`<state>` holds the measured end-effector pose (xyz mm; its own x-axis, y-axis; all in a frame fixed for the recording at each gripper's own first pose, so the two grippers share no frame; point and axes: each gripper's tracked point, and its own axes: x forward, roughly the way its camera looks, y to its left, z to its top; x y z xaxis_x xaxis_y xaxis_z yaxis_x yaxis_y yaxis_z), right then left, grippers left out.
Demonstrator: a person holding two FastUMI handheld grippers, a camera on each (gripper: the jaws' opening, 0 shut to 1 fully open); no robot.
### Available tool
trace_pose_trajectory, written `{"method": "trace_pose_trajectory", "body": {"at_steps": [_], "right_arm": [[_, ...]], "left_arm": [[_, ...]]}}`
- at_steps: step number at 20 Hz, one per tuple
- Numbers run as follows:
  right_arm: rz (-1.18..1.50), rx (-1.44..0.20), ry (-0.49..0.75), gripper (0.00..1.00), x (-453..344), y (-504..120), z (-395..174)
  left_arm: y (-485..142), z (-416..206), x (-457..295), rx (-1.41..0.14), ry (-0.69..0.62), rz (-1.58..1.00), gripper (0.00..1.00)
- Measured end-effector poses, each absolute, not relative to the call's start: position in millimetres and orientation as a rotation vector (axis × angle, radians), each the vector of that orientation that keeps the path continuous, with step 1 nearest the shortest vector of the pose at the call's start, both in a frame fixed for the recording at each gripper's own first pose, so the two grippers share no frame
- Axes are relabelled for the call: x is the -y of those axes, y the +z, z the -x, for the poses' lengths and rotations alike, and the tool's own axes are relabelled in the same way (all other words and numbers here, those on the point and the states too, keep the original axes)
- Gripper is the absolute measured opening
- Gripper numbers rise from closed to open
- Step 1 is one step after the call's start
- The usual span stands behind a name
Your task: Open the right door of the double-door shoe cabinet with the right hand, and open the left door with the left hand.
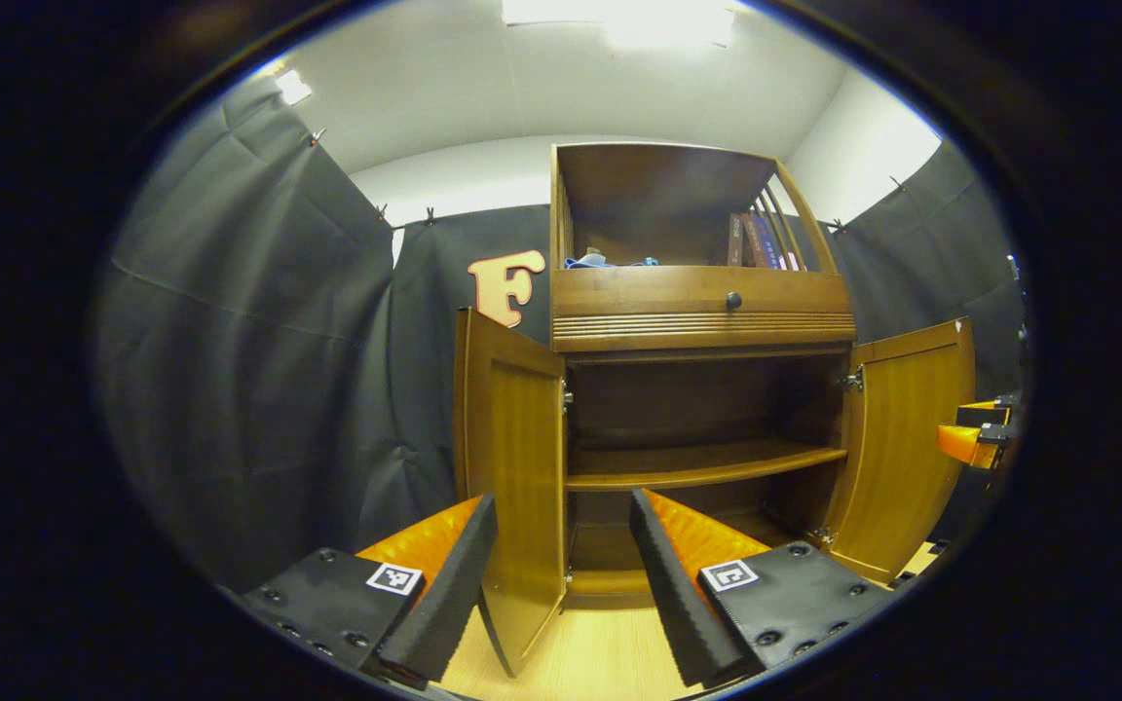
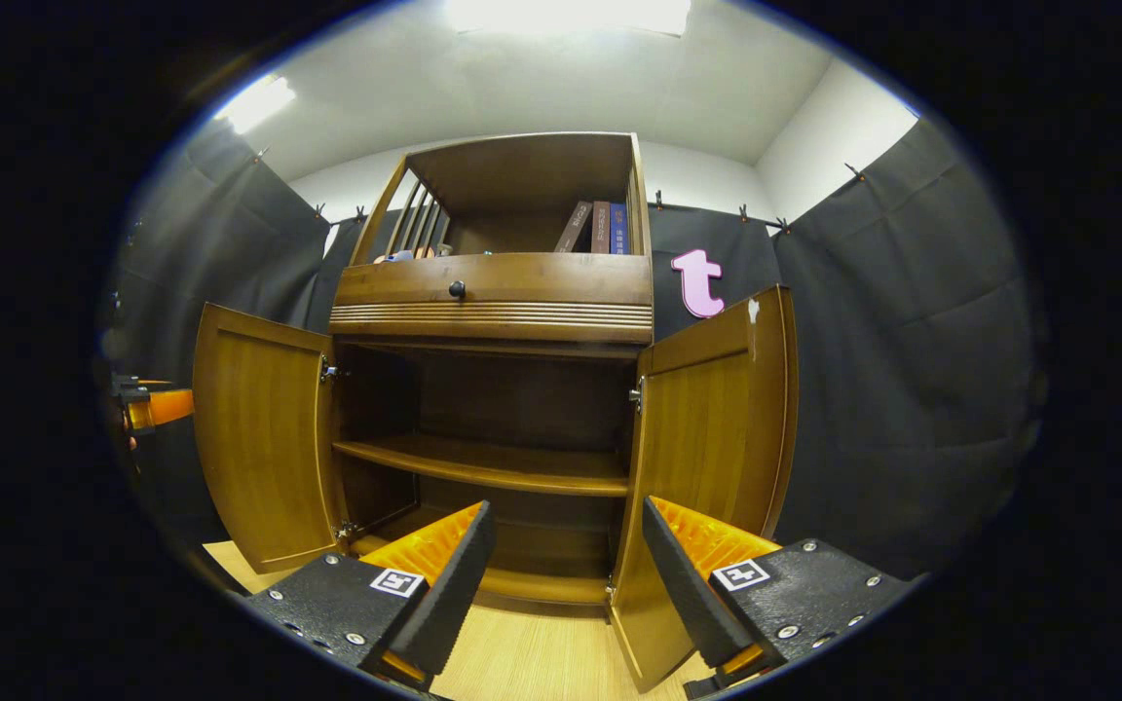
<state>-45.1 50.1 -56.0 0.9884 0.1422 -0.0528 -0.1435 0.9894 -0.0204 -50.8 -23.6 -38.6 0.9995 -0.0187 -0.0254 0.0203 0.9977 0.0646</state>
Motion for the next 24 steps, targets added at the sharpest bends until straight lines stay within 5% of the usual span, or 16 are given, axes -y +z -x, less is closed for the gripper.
{"method": "trace_pose_trajectory", "body": {"at_steps": [4, 24], "right_arm": [[0.031, -0.041, 0.146, 0.97, -52.8, -48.5, 44.6], [0.005, -0.069, 0.094, 0.93, -50.8, -44.8, 80.9]], "left_arm": [[-27.6, 45.0, 28.3, -0.013, -0.025, -0.058, 0.96], [-32.4, 63.5, 16.1, -0.031, -0.034, -0.121, 0.96]]}}
